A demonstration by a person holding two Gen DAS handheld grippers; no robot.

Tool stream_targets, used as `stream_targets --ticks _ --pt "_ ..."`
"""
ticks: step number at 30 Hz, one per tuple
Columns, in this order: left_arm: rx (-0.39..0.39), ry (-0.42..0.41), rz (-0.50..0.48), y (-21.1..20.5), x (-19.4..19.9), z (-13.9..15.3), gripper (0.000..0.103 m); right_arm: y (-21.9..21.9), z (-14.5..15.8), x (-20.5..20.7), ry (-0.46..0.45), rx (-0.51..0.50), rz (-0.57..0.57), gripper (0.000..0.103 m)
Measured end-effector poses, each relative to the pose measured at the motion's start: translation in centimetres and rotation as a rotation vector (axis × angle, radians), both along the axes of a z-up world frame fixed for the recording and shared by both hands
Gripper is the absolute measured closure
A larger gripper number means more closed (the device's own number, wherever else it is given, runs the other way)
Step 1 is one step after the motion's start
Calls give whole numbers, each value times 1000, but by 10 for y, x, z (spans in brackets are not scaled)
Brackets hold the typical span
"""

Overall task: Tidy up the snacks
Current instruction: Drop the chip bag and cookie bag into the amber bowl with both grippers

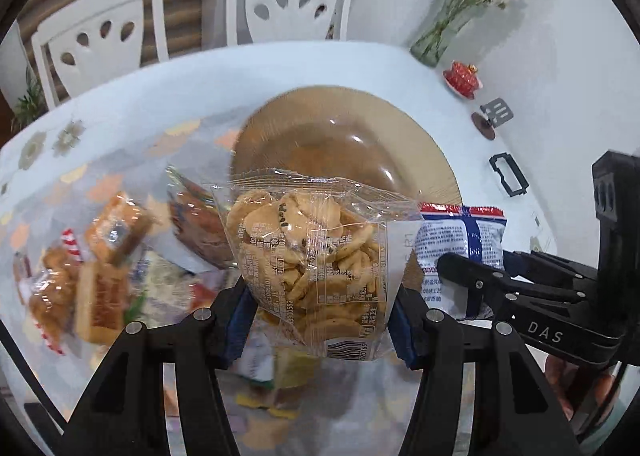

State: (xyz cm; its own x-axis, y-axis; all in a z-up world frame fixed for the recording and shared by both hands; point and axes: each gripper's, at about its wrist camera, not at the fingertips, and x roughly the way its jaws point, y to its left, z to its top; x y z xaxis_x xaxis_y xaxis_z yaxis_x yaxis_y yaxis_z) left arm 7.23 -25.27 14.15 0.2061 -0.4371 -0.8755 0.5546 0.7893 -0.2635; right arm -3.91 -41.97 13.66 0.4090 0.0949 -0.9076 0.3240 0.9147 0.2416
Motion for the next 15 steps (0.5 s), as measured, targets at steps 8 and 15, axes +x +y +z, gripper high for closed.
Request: stream_targets --ticks 8,15 --pt "20 -13 -5 -32 1 -13 41 -13 -8 21 7 -26 28 61" --pt "-5 -8 62 -21 8 -15 32 -27 -7 23 14 -48 36 52"
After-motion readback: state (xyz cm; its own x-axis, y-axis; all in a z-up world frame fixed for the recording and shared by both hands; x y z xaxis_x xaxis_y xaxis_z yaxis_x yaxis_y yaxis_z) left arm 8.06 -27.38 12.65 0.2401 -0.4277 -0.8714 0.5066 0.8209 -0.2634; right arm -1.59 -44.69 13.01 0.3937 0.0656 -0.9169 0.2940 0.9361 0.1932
